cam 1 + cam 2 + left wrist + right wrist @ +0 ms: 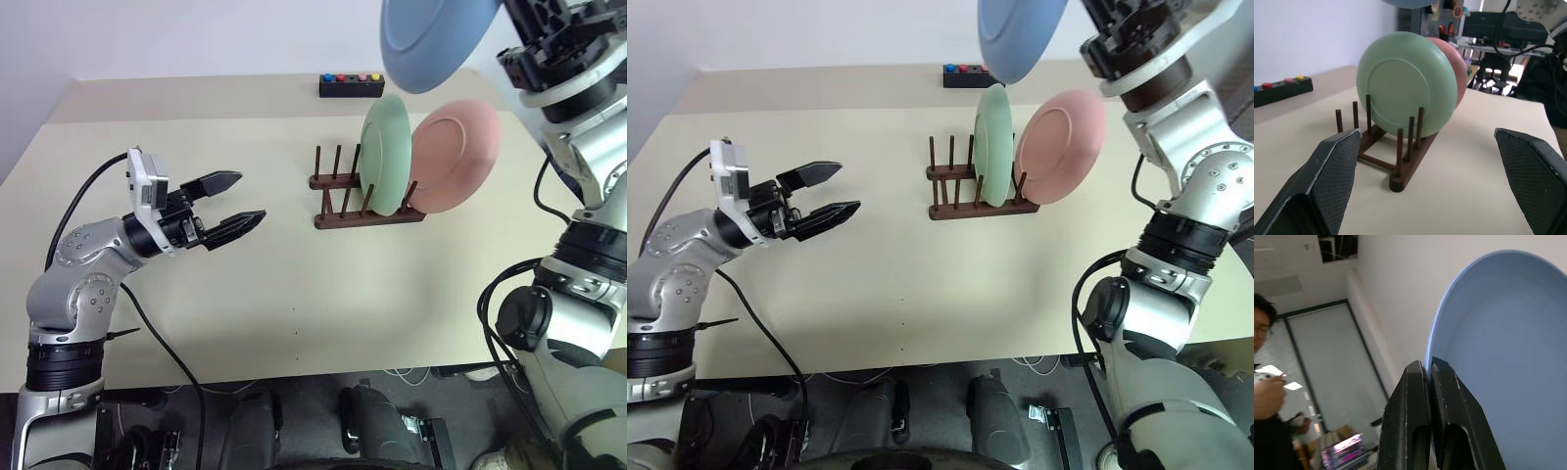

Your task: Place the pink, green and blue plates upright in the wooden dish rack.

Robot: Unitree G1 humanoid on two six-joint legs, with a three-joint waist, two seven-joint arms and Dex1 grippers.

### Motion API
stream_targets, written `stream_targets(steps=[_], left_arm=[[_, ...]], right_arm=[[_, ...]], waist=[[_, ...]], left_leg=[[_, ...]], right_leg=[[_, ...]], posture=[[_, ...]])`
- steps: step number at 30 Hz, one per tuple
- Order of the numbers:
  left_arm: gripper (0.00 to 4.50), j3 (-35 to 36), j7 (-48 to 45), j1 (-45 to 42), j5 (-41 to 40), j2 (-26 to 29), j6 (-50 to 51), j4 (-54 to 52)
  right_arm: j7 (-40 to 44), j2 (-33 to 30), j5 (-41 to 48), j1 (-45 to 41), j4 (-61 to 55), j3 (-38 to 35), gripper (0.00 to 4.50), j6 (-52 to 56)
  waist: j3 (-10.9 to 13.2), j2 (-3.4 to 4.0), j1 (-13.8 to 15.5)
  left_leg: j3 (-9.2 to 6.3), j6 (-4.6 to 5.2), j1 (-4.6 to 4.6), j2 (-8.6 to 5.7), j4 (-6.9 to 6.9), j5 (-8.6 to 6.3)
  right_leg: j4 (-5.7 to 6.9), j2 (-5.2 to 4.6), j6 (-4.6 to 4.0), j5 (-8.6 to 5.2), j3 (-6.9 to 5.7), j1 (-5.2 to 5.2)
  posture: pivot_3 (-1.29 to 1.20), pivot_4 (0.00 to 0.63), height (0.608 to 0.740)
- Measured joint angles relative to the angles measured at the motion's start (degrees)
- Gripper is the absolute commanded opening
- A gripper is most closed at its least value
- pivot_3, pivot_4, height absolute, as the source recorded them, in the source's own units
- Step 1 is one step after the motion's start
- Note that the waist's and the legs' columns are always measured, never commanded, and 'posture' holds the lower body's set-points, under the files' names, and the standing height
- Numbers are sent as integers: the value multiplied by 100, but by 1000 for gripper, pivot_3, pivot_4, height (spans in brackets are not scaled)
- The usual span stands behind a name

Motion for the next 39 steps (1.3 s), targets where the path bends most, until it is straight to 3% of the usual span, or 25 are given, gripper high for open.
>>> stream_targets(steps=[18, 39], left_arm=[[4500, 20, 60, 307, -121, 102, 106, -273], [4500, 12, 52, 286, -120, 101, 103, -305]], right_arm=[[-31, 621, -366, 758, -37, 1023, 24, -71], [236, 854, -1091, 926, 333, 1126, 24, -337]], waist=[[0, 0, -7], [0, 0, -11]], left_leg=[[0, 0, 0, 0, 0, 0], [0, 0, 0, 0, -2, 0]], right_leg=[[0, 0, 0, 0, 0, -2], [-1, 0, 0, 0, 0, -2]], posture=[[0, 150, 740], [0, 150, 740]])
